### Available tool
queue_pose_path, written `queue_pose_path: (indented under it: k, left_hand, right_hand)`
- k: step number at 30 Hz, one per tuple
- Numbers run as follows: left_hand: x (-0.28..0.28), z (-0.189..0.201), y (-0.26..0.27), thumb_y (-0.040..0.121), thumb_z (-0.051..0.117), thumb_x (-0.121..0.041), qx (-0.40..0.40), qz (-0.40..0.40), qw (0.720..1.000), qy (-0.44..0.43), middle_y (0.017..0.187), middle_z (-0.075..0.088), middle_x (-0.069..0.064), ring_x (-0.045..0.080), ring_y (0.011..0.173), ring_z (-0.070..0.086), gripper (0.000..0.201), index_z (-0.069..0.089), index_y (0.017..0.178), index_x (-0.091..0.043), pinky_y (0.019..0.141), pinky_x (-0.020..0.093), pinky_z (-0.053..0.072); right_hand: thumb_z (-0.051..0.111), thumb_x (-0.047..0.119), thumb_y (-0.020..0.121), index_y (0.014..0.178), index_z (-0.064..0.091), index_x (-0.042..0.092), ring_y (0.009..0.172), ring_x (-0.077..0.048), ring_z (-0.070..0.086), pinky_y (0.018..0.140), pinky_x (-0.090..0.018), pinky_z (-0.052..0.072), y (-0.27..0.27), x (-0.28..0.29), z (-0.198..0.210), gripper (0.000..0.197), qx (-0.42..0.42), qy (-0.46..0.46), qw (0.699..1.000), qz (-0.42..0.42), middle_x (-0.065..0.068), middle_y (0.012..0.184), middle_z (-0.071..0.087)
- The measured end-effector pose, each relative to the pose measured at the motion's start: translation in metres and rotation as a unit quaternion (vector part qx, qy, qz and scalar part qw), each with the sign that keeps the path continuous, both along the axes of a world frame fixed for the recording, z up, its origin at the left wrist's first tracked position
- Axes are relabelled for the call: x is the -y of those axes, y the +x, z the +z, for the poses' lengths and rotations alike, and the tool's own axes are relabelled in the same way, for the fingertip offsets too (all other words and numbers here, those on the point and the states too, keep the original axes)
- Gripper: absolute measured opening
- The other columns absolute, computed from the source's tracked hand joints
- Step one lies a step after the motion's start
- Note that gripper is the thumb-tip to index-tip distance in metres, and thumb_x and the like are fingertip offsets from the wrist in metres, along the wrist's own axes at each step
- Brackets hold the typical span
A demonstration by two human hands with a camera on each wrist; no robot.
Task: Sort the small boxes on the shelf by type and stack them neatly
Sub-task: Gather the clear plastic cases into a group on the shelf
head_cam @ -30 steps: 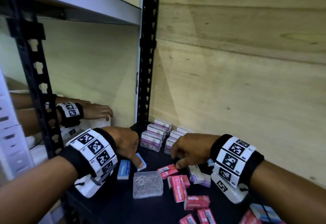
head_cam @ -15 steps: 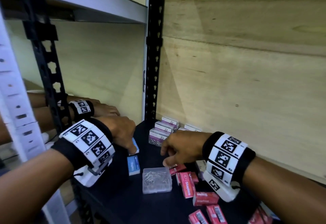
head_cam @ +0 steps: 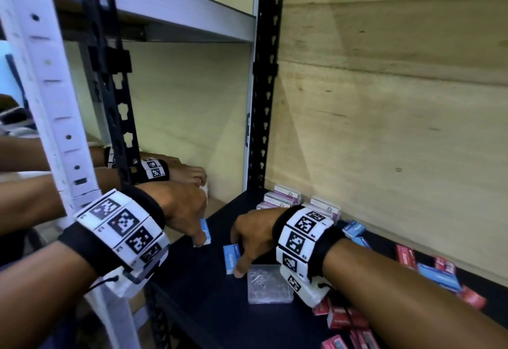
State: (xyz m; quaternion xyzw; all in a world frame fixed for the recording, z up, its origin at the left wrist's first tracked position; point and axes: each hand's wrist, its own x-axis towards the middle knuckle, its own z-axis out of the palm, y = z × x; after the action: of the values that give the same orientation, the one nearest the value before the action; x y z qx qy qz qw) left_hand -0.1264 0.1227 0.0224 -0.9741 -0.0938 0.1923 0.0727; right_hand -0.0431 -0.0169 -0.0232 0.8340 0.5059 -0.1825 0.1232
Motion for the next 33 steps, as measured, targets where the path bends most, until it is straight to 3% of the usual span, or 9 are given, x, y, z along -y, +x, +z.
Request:
queue_pose_path:
  k: [4, 10, 14, 22, 24, 28, 33]
  left_hand:
    - [0.005, 0.003, -0.003, 0.077, 0.070, -0.056, -0.003, 0.001, 1.000, -0.002, 0.107, 0.063, -0.009, 0.012, 0.096, 0.058, 0.056, 0.065, 0.120, -0.020, 0.088, 0.029, 0.052]
    - [0.023, 0.009, 0.000, 0.081, 0.066, -0.057, -0.014, -0.024, 0.999, 0.027, 0.116, 0.063, -0.005, 0.012, 0.097, 0.054, 0.055, 0.064, 0.122, -0.020, 0.086, 0.025, 0.047]
    - [0.049, 0.016, 0.013, 0.078, 0.062, -0.063, -0.009, -0.082, 0.995, 0.065, 0.113, 0.064, -0.006, 0.017, 0.109, 0.055, 0.055, 0.066, 0.116, -0.024, 0.091, 0.031, 0.048]
    - [0.137, 0.019, 0.053, 0.078, 0.066, -0.058, 0.016, -0.157, 0.987, 0.032, 0.113, 0.066, 0.000, 0.019, 0.101, 0.061, 0.054, 0.068, 0.114, -0.018, 0.087, 0.031, 0.052]
    - [0.162, 0.018, 0.063, 0.076, 0.068, -0.058, 0.022, -0.176, 0.984, 0.023, 0.112, 0.067, 0.000, 0.020, 0.099, 0.063, 0.054, 0.069, 0.112, -0.017, 0.085, 0.031, 0.053]
    - [0.217, 0.016, 0.084, 0.072, 0.069, -0.059, 0.030, -0.221, 0.975, 0.007, 0.106, 0.067, 0.000, 0.022, 0.094, 0.063, 0.055, 0.068, 0.108, -0.017, 0.085, 0.037, 0.055]
    - [0.284, 0.007, 0.109, 0.073, 0.069, -0.059, 0.034, -0.286, 0.957, -0.027, 0.099, 0.068, 0.000, 0.022, 0.088, 0.065, 0.050, 0.068, 0.103, -0.019, 0.079, 0.037, 0.056]
  right_hand:
    - [0.079, 0.055, 0.071, 0.102, 0.072, 0.014, 0.085, -0.021, 0.068, 0.081, -0.039, 0.058, 0.004, 0.000, 0.002, 0.053, 0.008, 0.025, 1.000, -0.008, -0.003, 0.092, 0.073]
    - [0.079, 0.057, 0.071, 0.104, 0.071, 0.020, 0.086, -0.017, 0.066, 0.082, -0.037, 0.057, 0.016, 0.031, 0.022, 0.050, 0.001, 0.071, 0.996, -0.049, 0.002, 0.096, 0.072]
    - [0.080, 0.056, 0.070, 0.108, 0.071, 0.020, 0.088, -0.019, 0.067, 0.083, -0.034, 0.056, 0.027, 0.070, 0.033, 0.053, 0.014, 0.080, 0.993, -0.082, 0.002, 0.098, 0.073]
    - [0.079, 0.057, 0.070, 0.111, 0.069, 0.022, 0.086, -0.019, 0.066, 0.083, -0.035, 0.056, 0.041, 0.186, 0.048, 0.054, 0.041, 0.064, 0.980, -0.184, 0.006, 0.092, 0.072]
    - [0.078, 0.057, 0.072, 0.116, 0.064, 0.023, 0.086, -0.018, 0.063, 0.081, -0.032, 0.052, 0.043, 0.221, 0.050, 0.058, 0.047, 0.056, 0.974, -0.216, 0.010, 0.090, 0.067]
    - [0.075, 0.060, 0.073, 0.128, 0.056, 0.023, 0.092, -0.017, 0.058, 0.088, -0.033, 0.049, 0.049, 0.294, 0.054, 0.069, 0.061, 0.038, 0.956, -0.283, 0.009, 0.098, 0.060]
    - [0.073, 0.061, 0.075, 0.128, 0.059, 0.021, 0.095, -0.018, 0.058, 0.087, -0.034, 0.049, 0.054, 0.376, 0.053, 0.067, 0.071, 0.001, 0.929, -0.363, 0.008, 0.101, 0.060]
